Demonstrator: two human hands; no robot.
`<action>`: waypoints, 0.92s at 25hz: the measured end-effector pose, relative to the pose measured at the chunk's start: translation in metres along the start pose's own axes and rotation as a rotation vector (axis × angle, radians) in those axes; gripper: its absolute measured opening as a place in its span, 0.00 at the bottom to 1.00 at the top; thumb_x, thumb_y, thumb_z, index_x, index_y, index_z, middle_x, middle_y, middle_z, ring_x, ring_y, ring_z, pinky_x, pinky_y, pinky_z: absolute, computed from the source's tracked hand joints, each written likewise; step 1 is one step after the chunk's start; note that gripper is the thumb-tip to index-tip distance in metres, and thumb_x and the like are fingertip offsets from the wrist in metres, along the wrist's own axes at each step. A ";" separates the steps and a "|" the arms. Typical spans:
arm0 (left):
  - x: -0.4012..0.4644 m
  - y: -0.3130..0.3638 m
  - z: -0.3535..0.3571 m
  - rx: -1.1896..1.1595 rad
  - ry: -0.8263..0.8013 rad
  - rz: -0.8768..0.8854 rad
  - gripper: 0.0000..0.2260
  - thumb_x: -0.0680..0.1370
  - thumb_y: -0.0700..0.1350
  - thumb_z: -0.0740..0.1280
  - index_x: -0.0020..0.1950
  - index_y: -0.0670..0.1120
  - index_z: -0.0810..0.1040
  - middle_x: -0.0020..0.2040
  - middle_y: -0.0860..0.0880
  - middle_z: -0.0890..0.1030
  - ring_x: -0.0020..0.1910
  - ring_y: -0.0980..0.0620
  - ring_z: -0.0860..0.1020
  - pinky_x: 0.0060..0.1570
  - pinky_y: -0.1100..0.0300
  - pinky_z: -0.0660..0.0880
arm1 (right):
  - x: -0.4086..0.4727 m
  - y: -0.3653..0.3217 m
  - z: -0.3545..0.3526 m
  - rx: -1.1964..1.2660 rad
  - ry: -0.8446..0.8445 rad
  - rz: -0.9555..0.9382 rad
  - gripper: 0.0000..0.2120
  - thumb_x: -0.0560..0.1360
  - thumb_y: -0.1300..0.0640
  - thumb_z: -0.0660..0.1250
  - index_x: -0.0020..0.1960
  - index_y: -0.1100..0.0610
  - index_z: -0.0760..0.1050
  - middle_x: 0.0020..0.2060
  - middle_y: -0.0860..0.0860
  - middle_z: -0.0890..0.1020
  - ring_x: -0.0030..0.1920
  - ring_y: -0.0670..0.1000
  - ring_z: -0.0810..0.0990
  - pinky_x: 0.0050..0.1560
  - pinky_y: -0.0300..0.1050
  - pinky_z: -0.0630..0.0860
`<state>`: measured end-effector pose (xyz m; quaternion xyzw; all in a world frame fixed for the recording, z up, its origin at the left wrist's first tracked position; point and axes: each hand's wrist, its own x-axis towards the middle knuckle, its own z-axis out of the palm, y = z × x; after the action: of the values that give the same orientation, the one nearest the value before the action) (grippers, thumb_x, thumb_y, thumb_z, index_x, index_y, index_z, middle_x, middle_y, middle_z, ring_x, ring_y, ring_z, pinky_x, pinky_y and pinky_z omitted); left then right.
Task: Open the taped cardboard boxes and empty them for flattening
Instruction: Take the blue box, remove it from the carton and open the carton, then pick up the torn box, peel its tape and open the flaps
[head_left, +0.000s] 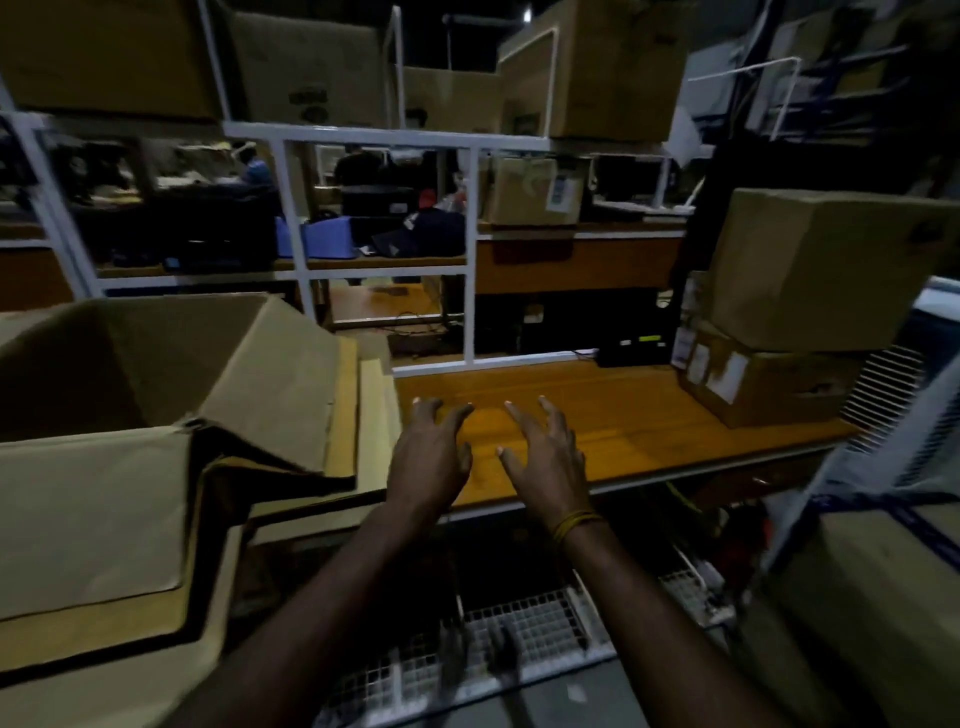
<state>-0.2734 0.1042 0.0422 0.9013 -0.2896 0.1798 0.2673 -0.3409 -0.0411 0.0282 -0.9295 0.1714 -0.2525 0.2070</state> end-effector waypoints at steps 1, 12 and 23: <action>0.005 0.023 0.022 -0.018 -0.033 0.016 0.24 0.78 0.45 0.68 0.73 0.53 0.69 0.72 0.42 0.67 0.68 0.42 0.71 0.61 0.49 0.76 | 0.001 0.030 -0.011 -0.011 -0.009 0.024 0.28 0.80 0.47 0.65 0.78 0.42 0.59 0.79 0.51 0.52 0.76 0.58 0.58 0.68 0.59 0.66; 0.045 0.225 0.177 -0.081 -0.261 0.211 0.29 0.80 0.46 0.67 0.79 0.53 0.60 0.79 0.41 0.58 0.77 0.39 0.59 0.65 0.46 0.73 | 0.000 0.251 -0.106 -0.027 0.034 0.239 0.30 0.80 0.49 0.66 0.78 0.44 0.58 0.79 0.54 0.50 0.77 0.60 0.58 0.69 0.63 0.66; 0.132 0.311 0.273 -0.144 -0.278 0.298 0.31 0.80 0.48 0.67 0.80 0.53 0.56 0.79 0.42 0.57 0.77 0.39 0.59 0.66 0.47 0.73 | 0.066 0.364 -0.134 -0.073 0.139 0.283 0.31 0.79 0.48 0.66 0.78 0.43 0.57 0.79 0.54 0.51 0.75 0.60 0.61 0.67 0.58 0.70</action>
<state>-0.3176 -0.3261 0.0067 0.8433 -0.4657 0.0702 0.2588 -0.4379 -0.4206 -0.0123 -0.8834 0.3236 -0.2780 0.1940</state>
